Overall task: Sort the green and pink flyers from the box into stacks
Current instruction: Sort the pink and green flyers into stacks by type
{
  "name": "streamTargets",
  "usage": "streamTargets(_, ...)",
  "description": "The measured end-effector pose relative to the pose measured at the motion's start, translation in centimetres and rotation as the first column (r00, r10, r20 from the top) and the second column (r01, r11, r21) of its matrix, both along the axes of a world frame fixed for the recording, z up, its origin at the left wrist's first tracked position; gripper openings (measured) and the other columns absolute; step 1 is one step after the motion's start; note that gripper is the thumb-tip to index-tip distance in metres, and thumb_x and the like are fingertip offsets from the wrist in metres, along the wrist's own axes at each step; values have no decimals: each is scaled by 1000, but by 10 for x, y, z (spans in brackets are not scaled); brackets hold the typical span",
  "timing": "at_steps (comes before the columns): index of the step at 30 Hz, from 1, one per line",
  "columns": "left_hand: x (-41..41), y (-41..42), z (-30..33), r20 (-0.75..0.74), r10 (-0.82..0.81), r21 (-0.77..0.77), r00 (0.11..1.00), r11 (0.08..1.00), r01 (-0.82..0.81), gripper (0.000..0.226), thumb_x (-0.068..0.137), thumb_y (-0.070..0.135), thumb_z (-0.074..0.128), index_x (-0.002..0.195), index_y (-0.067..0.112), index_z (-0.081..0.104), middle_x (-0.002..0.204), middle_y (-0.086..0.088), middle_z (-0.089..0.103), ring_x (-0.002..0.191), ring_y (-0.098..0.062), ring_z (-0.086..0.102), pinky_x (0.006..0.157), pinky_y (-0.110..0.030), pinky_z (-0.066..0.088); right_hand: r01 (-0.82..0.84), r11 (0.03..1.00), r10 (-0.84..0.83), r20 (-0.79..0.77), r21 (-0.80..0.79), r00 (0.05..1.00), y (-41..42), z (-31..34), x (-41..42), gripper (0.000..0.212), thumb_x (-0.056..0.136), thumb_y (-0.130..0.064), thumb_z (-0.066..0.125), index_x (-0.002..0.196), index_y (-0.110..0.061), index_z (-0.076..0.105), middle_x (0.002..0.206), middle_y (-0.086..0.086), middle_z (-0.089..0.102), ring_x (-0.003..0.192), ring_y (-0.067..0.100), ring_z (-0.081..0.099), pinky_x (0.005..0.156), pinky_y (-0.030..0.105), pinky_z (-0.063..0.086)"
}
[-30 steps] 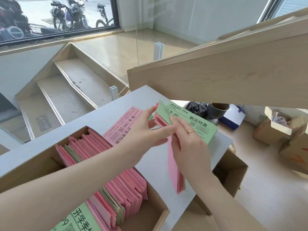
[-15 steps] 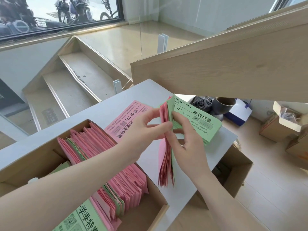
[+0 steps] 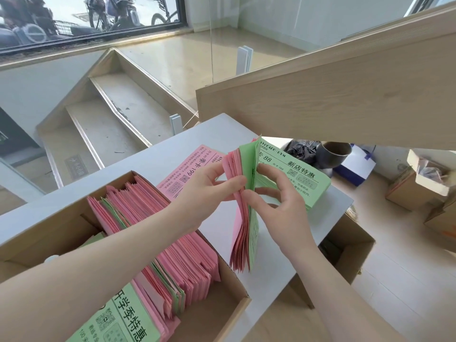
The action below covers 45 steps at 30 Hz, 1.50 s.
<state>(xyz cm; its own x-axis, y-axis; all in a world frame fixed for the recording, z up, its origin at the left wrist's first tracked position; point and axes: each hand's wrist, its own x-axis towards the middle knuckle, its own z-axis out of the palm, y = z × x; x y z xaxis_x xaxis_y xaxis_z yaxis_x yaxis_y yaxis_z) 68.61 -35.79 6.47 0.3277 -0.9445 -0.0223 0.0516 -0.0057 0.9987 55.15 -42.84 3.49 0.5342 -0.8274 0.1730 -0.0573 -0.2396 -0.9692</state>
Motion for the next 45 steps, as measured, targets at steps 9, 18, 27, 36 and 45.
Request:
streamTargets(9,3,-1,-2,34,-2,7,999,1000,1,22,91,5,53,105,16,66,99,-2,73,88,-19,71,81,-28,55,-4,1000,4,-11,10,1000,-3,-3,2,44,81,-29,70,122,-32,56,111,-36,53,94,-5,62,69,14,53)
streamTargets(18,1,-3,1,141,84,14,986,996,-87,30,91,3,49,95,26,68,87,7,74,80,-13,70,85,-30,54,-54,997,56,-41,47,998,-7,-7,4,35,86,-28,63,121,-29,59,117,-17,62,93,3,66,77,30,57)
streamTargets(27,6,-6,-12,483,158,-146,861,984,-99,76,92,10,44,132,64,8,78,2,42,47,-20,34,52,-34,37,-48,995,48,0,85,999,-11,-10,6,31,84,-26,41,93,-3,60,93,20,60,81,28,58,67,35,58)
streamTargets(36,-6,-14,-9,410,307,-88,859,951,-298,48,79,23,64,117,47,48,105,26,61,94,-5,62,88,-31,50,-4,988,-23,-170,-155,985,0,-10,18,46,83,-5,57,117,-35,52,99,-32,57,89,-14,58,68,11,50)
streamTargets(45,2,-32,11,-445,401,258,801,914,-314,62,88,-8,47,134,32,38,105,3,63,70,-17,64,57,-29,53,377,879,-406,-43,-291,913,-15,8,-24,12,87,-25,44,90,-21,54,90,4,59,79,14,53,67,19,37)
